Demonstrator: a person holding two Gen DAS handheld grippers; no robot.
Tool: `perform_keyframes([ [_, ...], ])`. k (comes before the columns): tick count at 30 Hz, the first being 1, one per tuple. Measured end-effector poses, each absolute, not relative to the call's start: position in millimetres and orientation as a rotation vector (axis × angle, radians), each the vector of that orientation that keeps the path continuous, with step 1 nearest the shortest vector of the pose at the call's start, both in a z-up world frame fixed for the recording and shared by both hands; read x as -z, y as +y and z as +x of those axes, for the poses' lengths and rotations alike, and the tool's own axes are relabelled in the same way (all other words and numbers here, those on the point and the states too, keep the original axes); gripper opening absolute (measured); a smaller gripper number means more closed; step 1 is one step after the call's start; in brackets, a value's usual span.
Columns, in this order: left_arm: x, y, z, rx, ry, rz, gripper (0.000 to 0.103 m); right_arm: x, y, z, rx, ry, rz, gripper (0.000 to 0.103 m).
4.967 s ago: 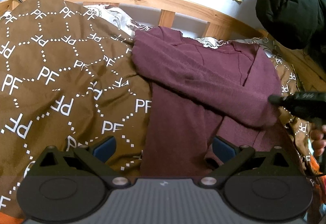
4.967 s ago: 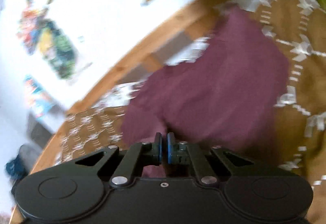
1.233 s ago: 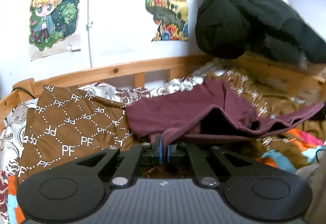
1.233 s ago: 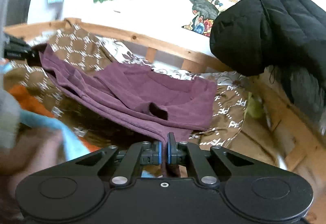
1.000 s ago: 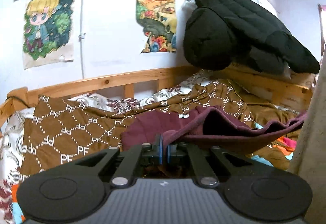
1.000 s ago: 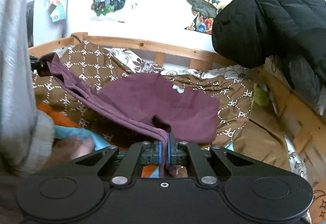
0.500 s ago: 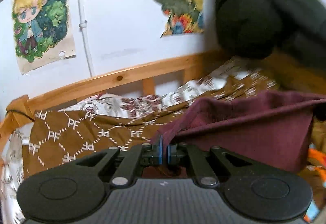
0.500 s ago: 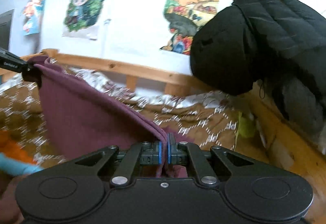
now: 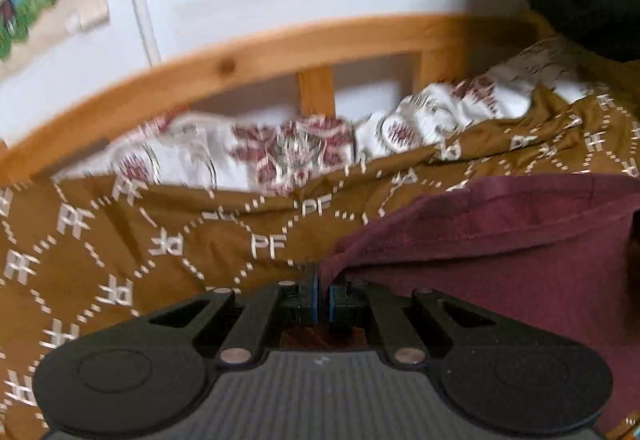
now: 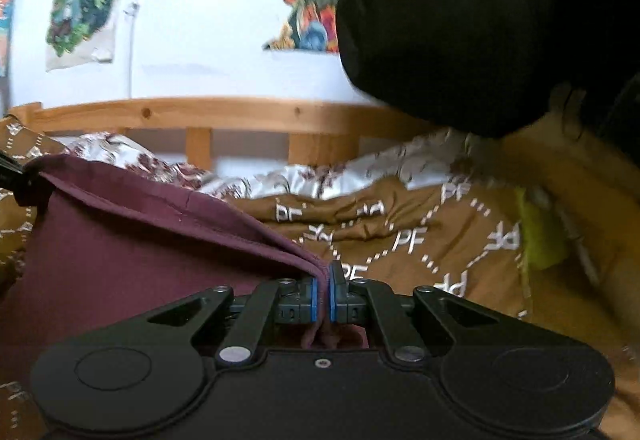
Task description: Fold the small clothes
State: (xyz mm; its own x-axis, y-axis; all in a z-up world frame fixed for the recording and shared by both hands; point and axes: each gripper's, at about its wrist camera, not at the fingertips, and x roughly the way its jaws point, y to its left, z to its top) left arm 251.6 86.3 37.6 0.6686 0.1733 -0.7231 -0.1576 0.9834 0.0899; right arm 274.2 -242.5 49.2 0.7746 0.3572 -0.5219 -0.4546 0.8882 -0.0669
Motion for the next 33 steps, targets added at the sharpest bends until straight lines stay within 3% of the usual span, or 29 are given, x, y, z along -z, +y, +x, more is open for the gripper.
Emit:
perform_keyframes([
  [4,-16,95,266,-0.186,0.865,-0.027,0.005,-19,-238,295,-0.440,0.593,-0.154,0.006],
  [7,-8,98,270,-0.199,0.898,-0.056,0.016,-4,-239,302,-0.445,0.613,-0.122,0.008],
  [9,-4,99,268,-0.222,0.911,-0.083,0.054,1,-242,303,-0.451,0.617,-0.109,0.011],
  [11,-4,102,262,-0.239,0.894,-0.108,0.071,4,-247,300,-0.465,0.615,-0.100,0.022],
  [15,-9,118,232,-0.251,0.827,-0.241,0.092,4,-256,290,-0.489,0.601,-0.119,0.041],
  [17,-9,127,208,-0.267,0.777,-0.335,0.093,4,-258,287,-0.502,0.601,-0.119,0.061],
  [20,-5,132,182,-0.243,0.757,-0.399,0.093,0,-258,282,-0.513,0.582,-0.118,0.082],
  [25,6,116,162,-0.178,0.782,-0.364,0.091,-3,-259,277,-0.506,0.565,-0.130,0.096],
  [28,14,102,165,-0.140,0.831,-0.293,0.075,0,-261,276,-0.495,0.578,-0.112,0.101],
  [30,21,93,167,-0.140,0.869,-0.263,0.052,1,-261,275,-0.477,0.583,-0.112,0.102],
  [33,25,87,168,-0.165,0.890,-0.232,0.029,4,-263,274,-0.448,0.593,-0.101,0.102],
])
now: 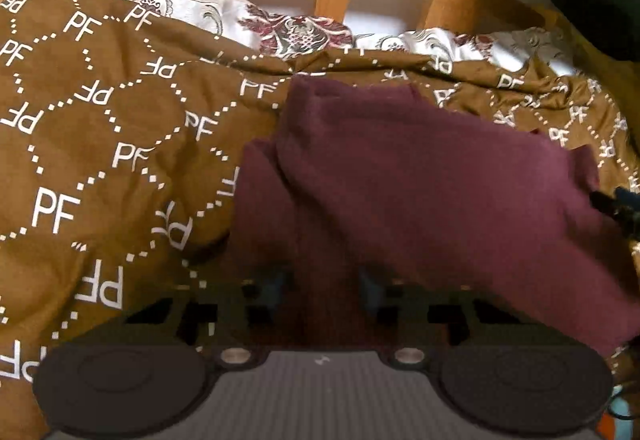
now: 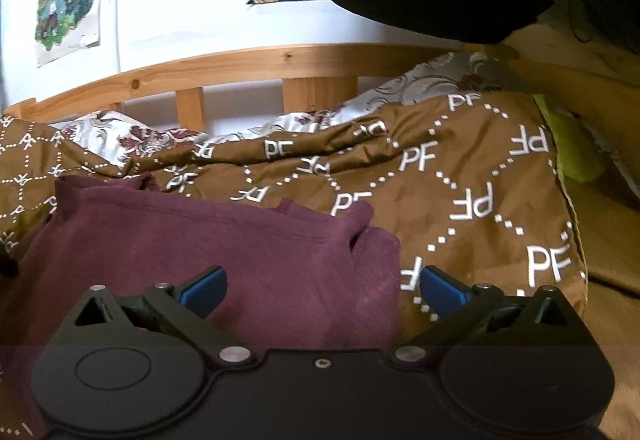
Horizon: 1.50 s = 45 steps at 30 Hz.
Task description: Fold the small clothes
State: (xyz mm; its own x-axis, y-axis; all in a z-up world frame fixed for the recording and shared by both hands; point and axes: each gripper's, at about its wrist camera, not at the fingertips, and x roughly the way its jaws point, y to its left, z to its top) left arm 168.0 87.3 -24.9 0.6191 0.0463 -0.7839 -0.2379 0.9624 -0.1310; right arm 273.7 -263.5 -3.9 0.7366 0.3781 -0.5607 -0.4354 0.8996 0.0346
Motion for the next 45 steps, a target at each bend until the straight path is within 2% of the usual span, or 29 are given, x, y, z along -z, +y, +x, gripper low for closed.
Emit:
perform_keyframes([
  [1,25,87,167,-0.169,0.886,-0.230,0.026,5,-265,274,-0.440,0.596,-0.097,0.102],
  [3,25,88,164,-0.169,0.878,-0.224,0.012,5,-267,273,-0.423,0.606,-0.089,0.102],
  [5,25,89,162,-0.176,0.874,-0.227,0.008,5,-268,273,-0.408,0.605,-0.082,0.102],
  [12,14,86,138,-0.221,0.754,-0.245,0.005,0,-271,269,-0.377,0.586,-0.070,0.102],
  [24,26,101,125,-0.251,0.745,-0.358,0.005,-4,-275,252,-0.297,0.624,-0.104,0.102],
  [28,26,97,131,-0.236,0.764,-0.353,0.008,-7,-280,240,-0.246,0.663,-0.126,0.102],
  [31,22,91,131,-0.215,0.757,-0.352,0.024,-10,-284,223,-0.224,0.668,-0.153,0.102],
  [32,21,89,130,-0.207,0.751,-0.347,0.034,-11,-284,217,-0.222,0.671,-0.165,0.102],
  [33,20,86,130,-0.203,0.746,-0.340,0.037,-12,-285,212,-0.223,0.675,-0.177,0.102],
  [35,21,79,129,-0.207,0.746,-0.316,0.036,-11,-284,203,-0.220,0.680,-0.210,0.102],
  [38,23,73,126,-0.237,0.749,-0.276,0.025,-3,-282,200,-0.207,0.706,-0.265,0.102],
  [45,17,65,110,-0.138,0.710,-0.269,0.025,7,-279,205,-0.218,0.730,-0.264,0.102],
])
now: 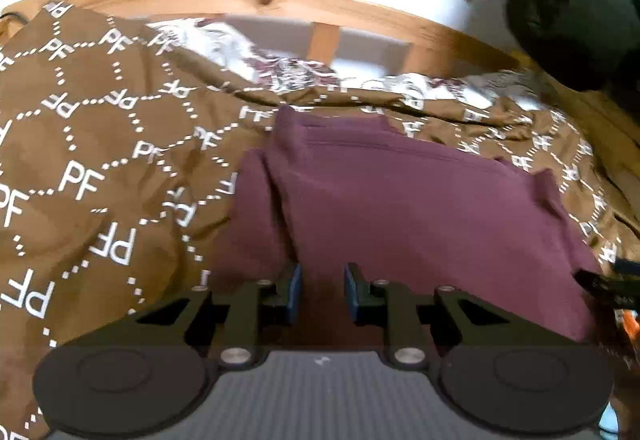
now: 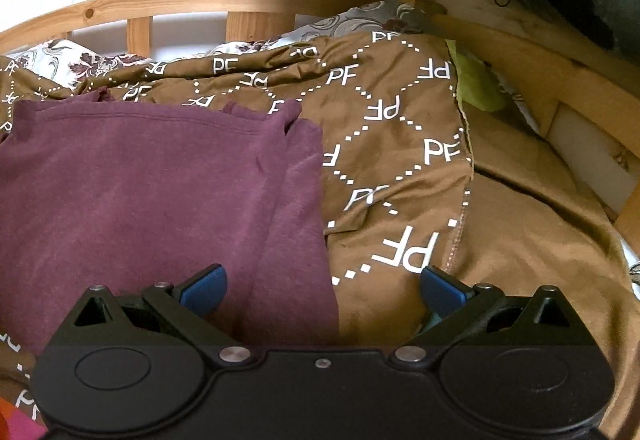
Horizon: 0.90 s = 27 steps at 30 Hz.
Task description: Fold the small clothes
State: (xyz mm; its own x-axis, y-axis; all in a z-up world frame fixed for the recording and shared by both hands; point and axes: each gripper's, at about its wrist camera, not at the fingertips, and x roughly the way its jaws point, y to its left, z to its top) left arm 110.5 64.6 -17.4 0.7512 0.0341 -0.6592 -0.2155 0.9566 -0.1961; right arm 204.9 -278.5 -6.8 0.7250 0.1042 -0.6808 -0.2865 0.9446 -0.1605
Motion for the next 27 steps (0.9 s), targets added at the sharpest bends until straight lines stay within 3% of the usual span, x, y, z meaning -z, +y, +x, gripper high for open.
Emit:
perform_keyframes([
  [3,19,63,112,-0.152,0.730,-0.266,0.005,11,-275,206,-0.230,0.735,-0.264,0.102],
  [9,19,84,107,-0.298,0.706,-0.368,0.004,11,-275,207,-0.235,0.729,-0.267,0.102],
  [27,28,81,113,-0.316,0.768,-0.328,0.005,11,-274,207,-0.235,0.729,-0.265,0.102],
])
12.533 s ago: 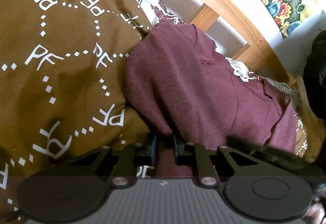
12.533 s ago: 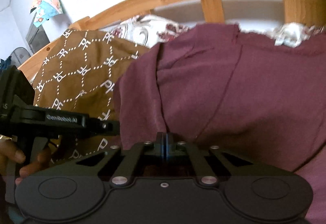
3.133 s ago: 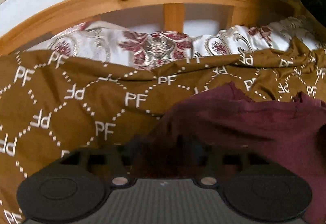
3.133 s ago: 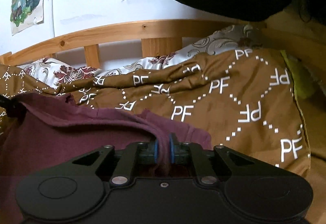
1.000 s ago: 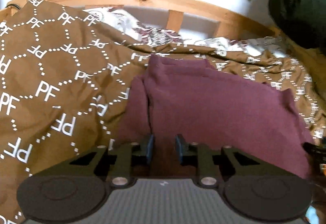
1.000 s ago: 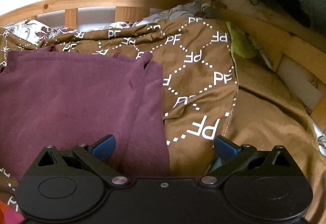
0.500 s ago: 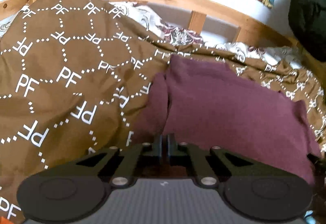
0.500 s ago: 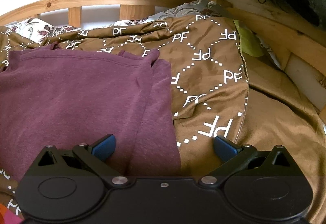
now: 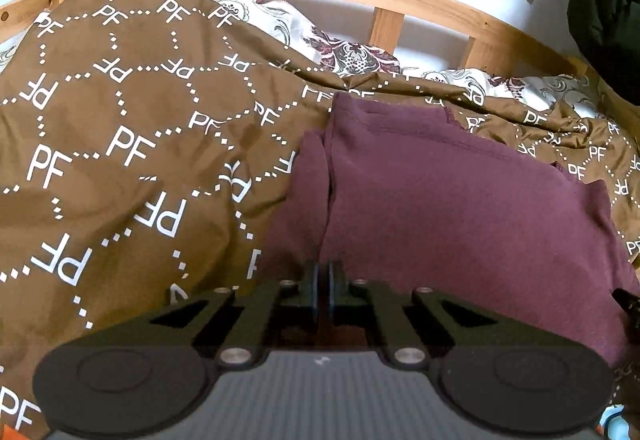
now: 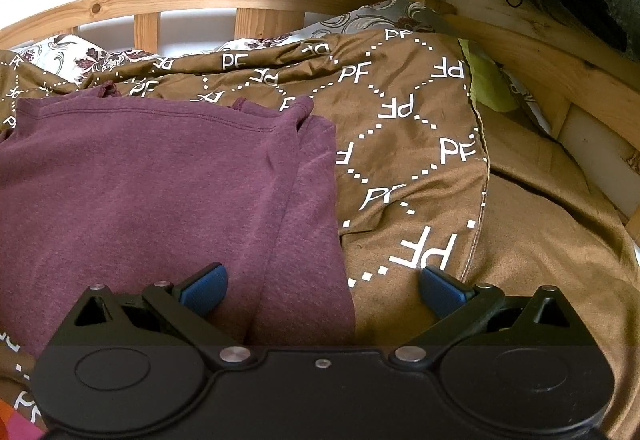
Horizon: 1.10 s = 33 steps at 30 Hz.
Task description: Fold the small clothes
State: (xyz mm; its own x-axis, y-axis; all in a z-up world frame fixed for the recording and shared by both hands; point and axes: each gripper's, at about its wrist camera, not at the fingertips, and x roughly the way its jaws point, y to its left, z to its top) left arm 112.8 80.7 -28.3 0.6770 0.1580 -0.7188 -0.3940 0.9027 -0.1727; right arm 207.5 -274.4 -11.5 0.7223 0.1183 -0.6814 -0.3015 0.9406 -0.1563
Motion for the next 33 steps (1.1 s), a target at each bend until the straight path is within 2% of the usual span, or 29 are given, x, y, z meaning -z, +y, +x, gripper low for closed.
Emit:
perform_keyframes([
  [4,29,81,114,-0.317,0.774,-0.334,0.005,9,-272,204,-0.226,0.702,-0.278,0.102],
  [10,28,81,112,-0.284,0.766,-0.344,0.012,4,-259,193,-0.253,0.621,-0.319,0.102],
  [11,28,82,111,-0.271,0.761,-0.354,0.017,3,-257,190,-0.265,0.611,-0.321,0.102],
  [13,27,83,110,-0.255,0.758,-0.366,0.037,3,-250,185,-0.291,0.593,-0.325,0.102],
  [14,25,83,109,-0.255,0.750,-0.369,0.054,3,-247,182,-0.305,0.584,-0.330,0.102],
  [15,24,83,107,-0.259,0.735,-0.369,0.062,2,-244,179,-0.318,0.575,-0.335,0.102],
  [16,23,83,106,-0.258,0.718,-0.366,0.064,2,-241,177,-0.329,0.567,-0.339,0.102],
  [18,20,83,107,-0.236,0.709,-0.354,0.077,2,-235,173,-0.349,0.559,-0.337,0.102],
  [21,18,81,111,-0.229,0.689,-0.311,0.091,3,-230,170,-0.378,0.577,-0.287,0.102],
  [24,18,84,119,-0.244,0.678,-0.258,0.097,3,-218,161,-0.425,0.588,-0.261,0.102],
  [33,40,107,141,-0.172,0.766,-0.362,0.098,14,-184,135,-0.501,0.554,-0.303,0.102],
])
